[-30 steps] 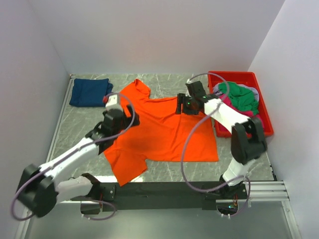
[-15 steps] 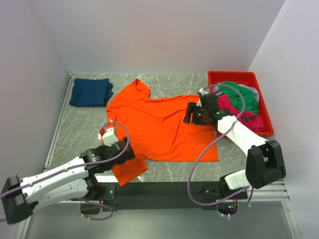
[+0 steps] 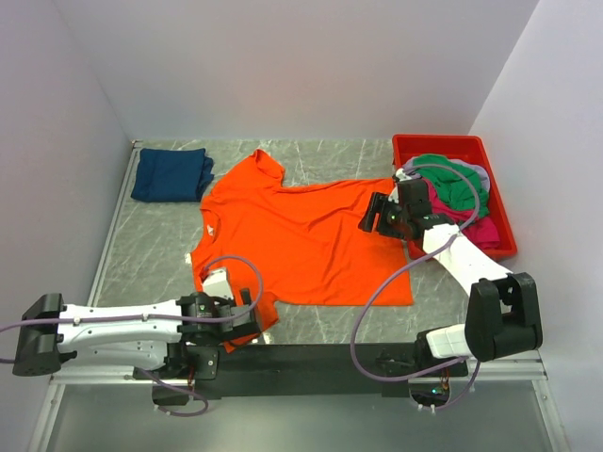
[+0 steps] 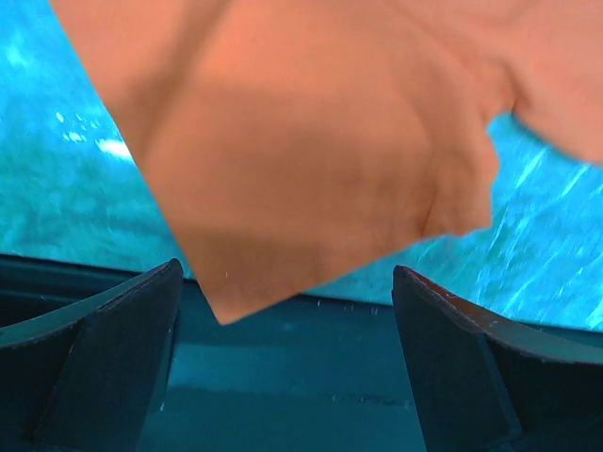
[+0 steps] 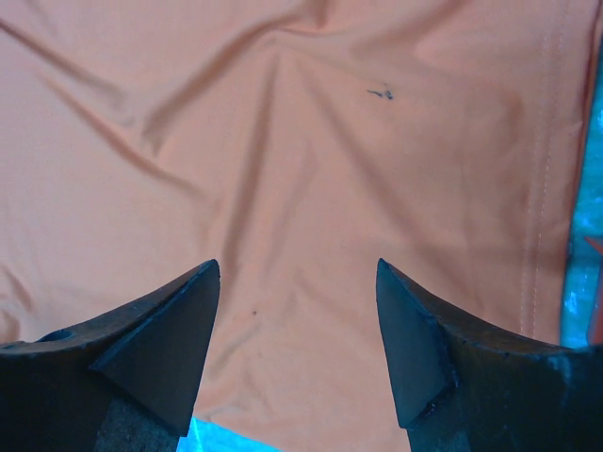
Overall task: Fold and stack the t-shirts
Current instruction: Fold the tshirt
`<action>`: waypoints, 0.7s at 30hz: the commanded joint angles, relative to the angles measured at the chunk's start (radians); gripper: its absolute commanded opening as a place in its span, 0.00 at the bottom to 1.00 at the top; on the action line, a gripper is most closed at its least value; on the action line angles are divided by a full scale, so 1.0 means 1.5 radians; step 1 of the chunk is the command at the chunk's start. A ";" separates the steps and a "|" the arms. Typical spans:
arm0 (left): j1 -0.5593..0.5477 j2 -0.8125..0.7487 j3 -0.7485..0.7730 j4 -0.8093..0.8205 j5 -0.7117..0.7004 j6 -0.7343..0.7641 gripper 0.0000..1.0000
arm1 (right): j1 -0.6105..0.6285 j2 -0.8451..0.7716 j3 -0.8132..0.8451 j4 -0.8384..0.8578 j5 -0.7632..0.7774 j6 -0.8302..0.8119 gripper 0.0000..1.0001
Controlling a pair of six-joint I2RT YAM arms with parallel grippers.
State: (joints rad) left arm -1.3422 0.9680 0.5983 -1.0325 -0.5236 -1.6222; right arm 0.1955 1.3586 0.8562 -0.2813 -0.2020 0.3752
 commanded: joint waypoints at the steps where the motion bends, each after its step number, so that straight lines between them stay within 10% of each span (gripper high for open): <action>1: -0.032 -0.006 -0.013 -0.014 0.034 -0.056 0.99 | -0.005 -0.009 0.000 0.031 -0.011 -0.008 0.74; 9: -0.035 -0.110 -0.099 0.054 0.086 -0.050 0.92 | -0.006 -0.001 0.002 0.032 -0.016 -0.006 0.74; 21: -0.035 0.003 -0.093 0.102 0.090 -0.009 0.76 | -0.007 -0.003 -0.001 0.031 -0.013 -0.005 0.74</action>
State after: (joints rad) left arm -1.3891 0.9451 0.4660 -0.9524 -0.4072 -1.6474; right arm 0.1928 1.3617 0.8562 -0.2687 -0.2195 0.3737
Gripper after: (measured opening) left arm 0.778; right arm 0.738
